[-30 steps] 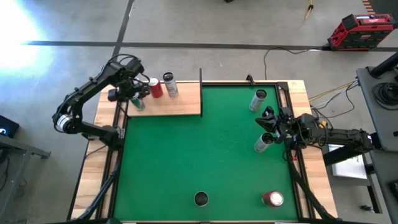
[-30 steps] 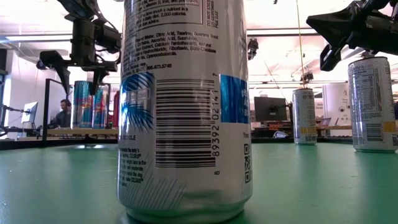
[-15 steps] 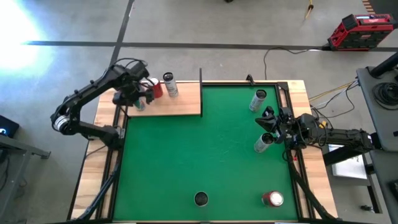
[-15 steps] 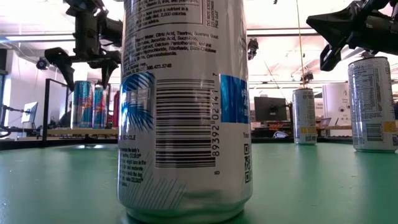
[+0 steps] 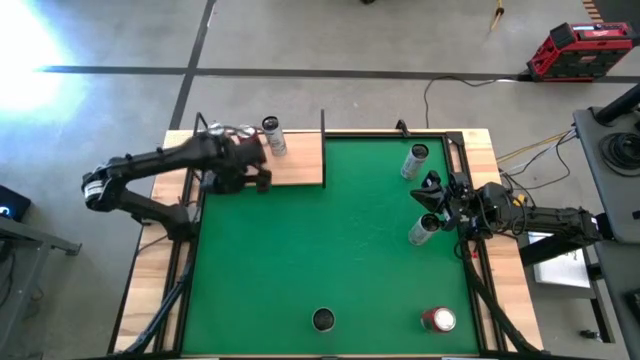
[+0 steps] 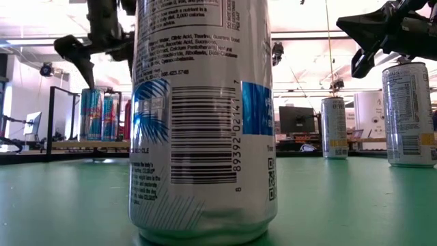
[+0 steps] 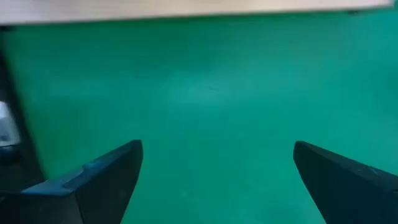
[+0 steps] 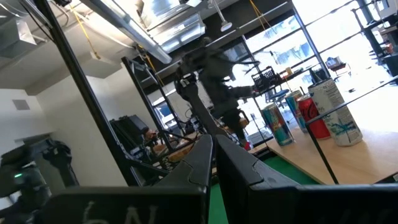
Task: Place canned beverage on shelf
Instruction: Move the white blue soda can to the top center of the table
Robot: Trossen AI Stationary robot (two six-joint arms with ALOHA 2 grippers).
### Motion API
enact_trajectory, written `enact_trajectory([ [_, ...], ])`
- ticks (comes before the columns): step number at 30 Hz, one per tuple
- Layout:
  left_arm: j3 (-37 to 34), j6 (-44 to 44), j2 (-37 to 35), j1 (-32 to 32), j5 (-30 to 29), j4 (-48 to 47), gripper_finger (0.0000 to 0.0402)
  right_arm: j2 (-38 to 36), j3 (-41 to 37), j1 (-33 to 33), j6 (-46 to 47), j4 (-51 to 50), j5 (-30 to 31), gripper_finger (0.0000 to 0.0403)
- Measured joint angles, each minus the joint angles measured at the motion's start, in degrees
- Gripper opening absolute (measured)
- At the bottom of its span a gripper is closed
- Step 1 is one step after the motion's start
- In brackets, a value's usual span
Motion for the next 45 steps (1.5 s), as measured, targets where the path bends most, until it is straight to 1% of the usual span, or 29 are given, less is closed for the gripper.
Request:
enact_trajectory([
  [6,0.02,-7.34,1.04,-14.18,-7.29,5.39,0.04,0.0,0.01,0.0,0.0,0.01,-0.01,0.0013],
  [10,0.02,-8.59,3.56,-21.21,-8.64,8.23,0.04,-0.01,-0.01,-0.01,-0.01,0.0,0.01,0.0013],
  [13,0.02,-7.87,5.87,-24.64,-8.92,11.03,0.04,0.01,-0.01,0.01,0.01,0.0,0.01,0.0013],
  [20,0.02,-4.05,10.89,-30.35,-9.14,15.17,0.04,-0.01,-0.01,0.01,-0.01,0.02,-0.01,0.0013],
  [24,2.16,-3.32,12.8,-33.46,-12.22,15.54,0.04,0.0,-0.01,-0.01,-0.01,0.01,0.0,0.0013],
  [27,5.33,-0.97,13.99,-36.11,-17.01,14.83,0.04,-0.01,-0.01,0.0,0.0,0.02,0.0,0.0013],
  [33,10.38,4.13,17.32,-42.76,-31.55,14.18,0.04,0.0,-0.01,-0.01,-0.01,0.01,-0.01,0.0013],
  [41,13.89,3.45,22.25,-53.29,-48.16,13.85,0.04,0.01,-0.01,0.0,0.0,0.01,0.0,0.0013],
  [45,15.8,3.78,25.24,-57.57,-54.15,13.68,0.04,0.01,0.0,-0.01,0.01,0.01,0.0,0.0013],
])
